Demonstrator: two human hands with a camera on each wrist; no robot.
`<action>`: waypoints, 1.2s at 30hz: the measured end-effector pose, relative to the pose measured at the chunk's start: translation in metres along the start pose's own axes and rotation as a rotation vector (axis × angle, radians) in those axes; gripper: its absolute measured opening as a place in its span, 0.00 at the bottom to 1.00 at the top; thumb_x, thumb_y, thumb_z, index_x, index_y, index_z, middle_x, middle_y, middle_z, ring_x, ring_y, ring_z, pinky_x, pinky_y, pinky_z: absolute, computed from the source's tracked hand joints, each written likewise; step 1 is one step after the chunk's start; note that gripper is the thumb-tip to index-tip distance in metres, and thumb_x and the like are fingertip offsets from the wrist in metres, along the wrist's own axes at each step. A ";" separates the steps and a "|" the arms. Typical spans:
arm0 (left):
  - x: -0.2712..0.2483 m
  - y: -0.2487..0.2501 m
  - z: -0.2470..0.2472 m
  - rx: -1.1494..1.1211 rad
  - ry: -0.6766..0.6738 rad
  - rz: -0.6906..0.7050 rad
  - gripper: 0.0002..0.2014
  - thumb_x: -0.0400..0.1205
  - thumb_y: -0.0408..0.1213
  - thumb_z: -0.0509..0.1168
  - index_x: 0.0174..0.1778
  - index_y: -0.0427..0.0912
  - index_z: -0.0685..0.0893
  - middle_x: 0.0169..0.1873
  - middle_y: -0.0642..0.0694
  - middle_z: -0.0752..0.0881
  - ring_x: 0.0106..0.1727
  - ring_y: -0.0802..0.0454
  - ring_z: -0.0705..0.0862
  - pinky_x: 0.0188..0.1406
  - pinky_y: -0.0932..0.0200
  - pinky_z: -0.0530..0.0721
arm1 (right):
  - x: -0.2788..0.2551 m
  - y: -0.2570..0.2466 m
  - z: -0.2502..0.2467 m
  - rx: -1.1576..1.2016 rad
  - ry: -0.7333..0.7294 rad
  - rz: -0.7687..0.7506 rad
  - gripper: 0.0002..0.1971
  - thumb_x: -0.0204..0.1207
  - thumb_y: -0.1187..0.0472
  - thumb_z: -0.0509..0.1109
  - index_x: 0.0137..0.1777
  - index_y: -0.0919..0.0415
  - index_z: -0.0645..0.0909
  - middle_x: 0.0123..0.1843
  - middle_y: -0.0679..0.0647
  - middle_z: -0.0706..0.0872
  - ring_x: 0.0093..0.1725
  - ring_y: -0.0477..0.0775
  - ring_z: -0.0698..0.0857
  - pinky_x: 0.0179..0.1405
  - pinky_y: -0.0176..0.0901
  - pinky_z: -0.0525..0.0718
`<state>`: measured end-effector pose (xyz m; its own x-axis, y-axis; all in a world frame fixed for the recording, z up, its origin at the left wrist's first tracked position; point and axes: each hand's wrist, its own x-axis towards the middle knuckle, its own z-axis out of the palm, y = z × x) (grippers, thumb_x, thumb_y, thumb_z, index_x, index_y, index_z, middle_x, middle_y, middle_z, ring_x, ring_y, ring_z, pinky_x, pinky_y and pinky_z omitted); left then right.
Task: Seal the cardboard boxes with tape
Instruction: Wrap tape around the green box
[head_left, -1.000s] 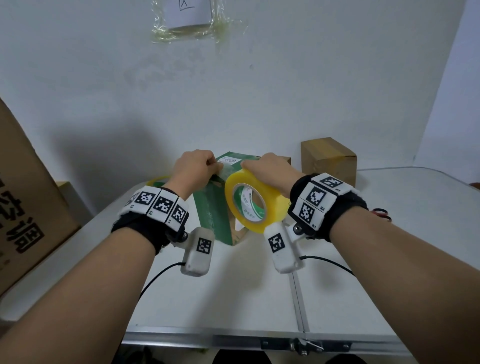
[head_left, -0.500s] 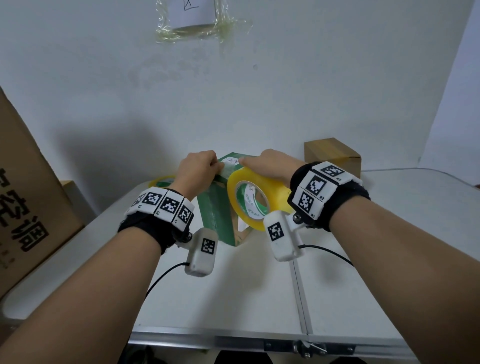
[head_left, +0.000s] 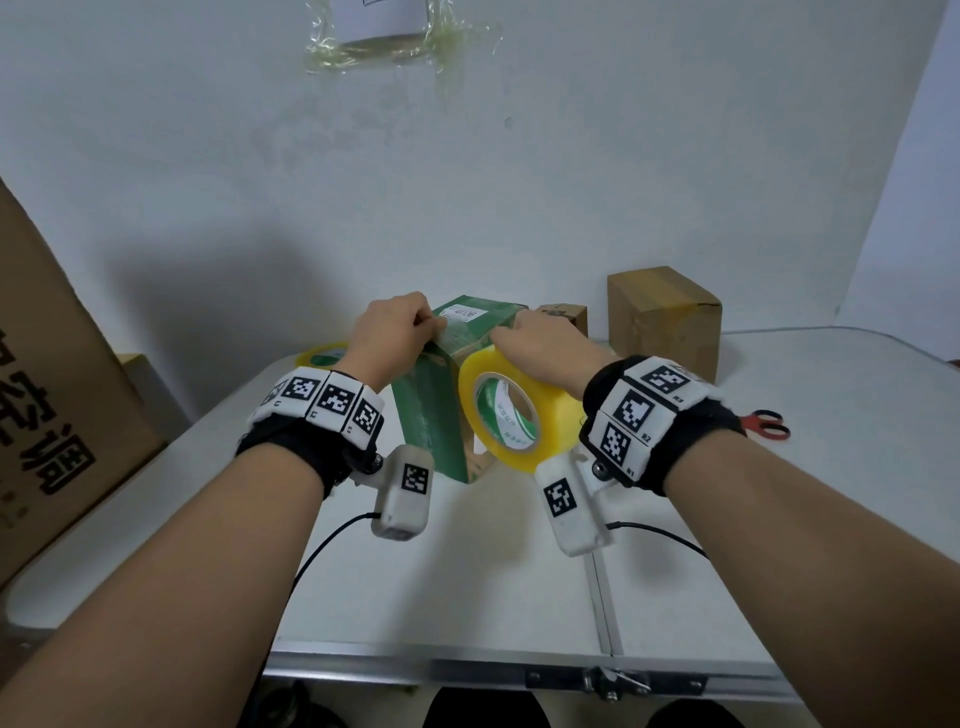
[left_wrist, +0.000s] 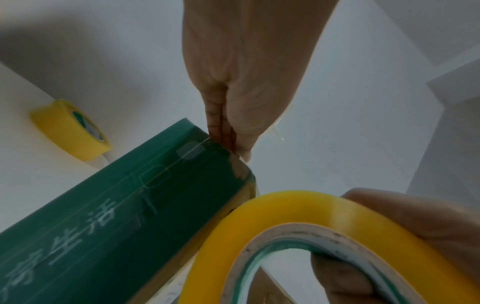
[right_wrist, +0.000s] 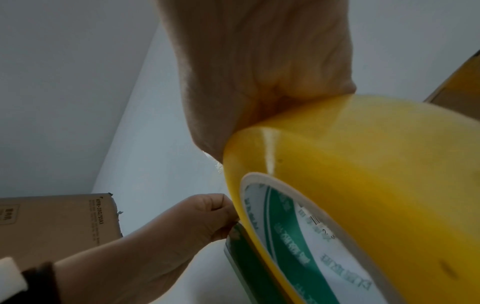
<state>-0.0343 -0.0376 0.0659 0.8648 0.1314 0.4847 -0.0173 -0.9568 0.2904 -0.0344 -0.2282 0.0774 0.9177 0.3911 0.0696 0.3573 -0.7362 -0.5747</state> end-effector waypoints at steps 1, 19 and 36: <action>0.000 0.000 0.001 -0.001 -0.001 0.003 0.13 0.86 0.46 0.62 0.45 0.40 0.82 0.39 0.46 0.83 0.42 0.46 0.78 0.37 0.56 0.69 | -0.003 -0.001 -0.002 0.015 -0.005 0.007 0.13 0.85 0.56 0.53 0.47 0.63 0.73 0.38 0.53 0.73 0.49 0.59 0.75 0.47 0.47 0.69; -0.002 -0.002 0.005 -0.152 0.005 -0.006 0.09 0.81 0.40 0.70 0.43 0.41 0.77 0.40 0.47 0.81 0.43 0.46 0.81 0.31 0.61 0.72 | 0.003 -0.002 0.004 0.069 -0.006 0.036 0.14 0.85 0.55 0.52 0.38 0.58 0.69 0.36 0.51 0.71 0.41 0.55 0.74 0.40 0.45 0.68; -0.003 -0.013 0.012 -0.227 0.038 -0.077 0.13 0.85 0.30 0.55 0.56 0.45 0.84 0.56 0.41 0.85 0.47 0.48 0.80 0.38 0.61 0.74 | 0.010 0.005 0.008 0.030 -0.029 -0.006 0.18 0.86 0.51 0.55 0.34 0.55 0.68 0.35 0.49 0.72 0.54 0.61 0.80 0.47 0.44 0.70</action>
<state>-0.0303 -0.0288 0.0508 0.8484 0.2154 0.4835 -0.0682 -0.8613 0.5034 -0.0252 -0.2238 0.0688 0.9097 0.4122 0.0496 0.3573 -0.7167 -0.5989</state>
